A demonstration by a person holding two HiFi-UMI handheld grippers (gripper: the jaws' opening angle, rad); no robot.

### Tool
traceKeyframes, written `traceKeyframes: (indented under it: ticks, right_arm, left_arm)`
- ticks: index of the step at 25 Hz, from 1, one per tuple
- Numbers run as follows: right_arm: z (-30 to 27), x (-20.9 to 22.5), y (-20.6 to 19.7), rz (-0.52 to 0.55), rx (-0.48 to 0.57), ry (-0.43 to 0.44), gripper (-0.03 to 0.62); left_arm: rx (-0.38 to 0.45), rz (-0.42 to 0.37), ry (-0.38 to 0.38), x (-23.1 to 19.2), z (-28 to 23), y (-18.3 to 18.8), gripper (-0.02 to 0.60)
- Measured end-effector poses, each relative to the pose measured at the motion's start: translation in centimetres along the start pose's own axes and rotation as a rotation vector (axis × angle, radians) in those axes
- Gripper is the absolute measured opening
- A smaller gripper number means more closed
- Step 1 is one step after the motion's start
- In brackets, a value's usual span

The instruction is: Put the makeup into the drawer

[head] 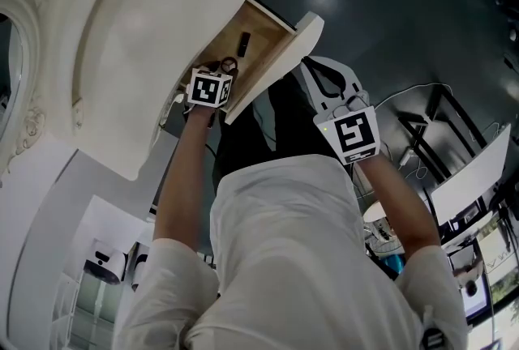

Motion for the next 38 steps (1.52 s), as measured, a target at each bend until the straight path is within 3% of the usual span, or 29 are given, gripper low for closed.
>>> traceKeyframes:
  ticks: [5,9,17,21,27,38]
  right_arm:
    - [0.3,-0.3,1.2,0.044,0.006,0.022,0.029]
    - [0.7,-0.5,2.4,0.079,0.01,0.038,0.029]
    - [1.8,-3.1,5.9,0.103,0.048,0.097,0.029]
    - [2.7,-5.1,7.7,0.131,0.075,0.112,0.029]
    - [4.0,-7.9,9.9,0.199,0.128,0.072,0.029]
    - [9.4,-14.3,9.7,0.187,0.225,-0.058,0.029]
  left_arm:
    - [0.086,0.048,-0.016,0.5,2.5,0.1,0.22]
    - [0.195,0.094,0.017,0.7,5.6,0.4,0.152]
    - [0.47,0.174,0.107,1.1,15.5,-0.5,0.039]
    - [0.61,0.207,0.141,1.3,20.9,-2.4,0.02]
    - [0.812,0.204,0.178,1.4,26.8,-4.6,0.015]
    - [0.981,0.156,0.128,2.7,33.8,-10.3,0.015]
Point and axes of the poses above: the fingertips, and each gripper's own axes: z backward along the fingers, x to its right, y out of its top, the point moved 8 cm from there along z, backward along the fingers, and after that the axes turned 6 degrees about y, right-handed, at the moved point
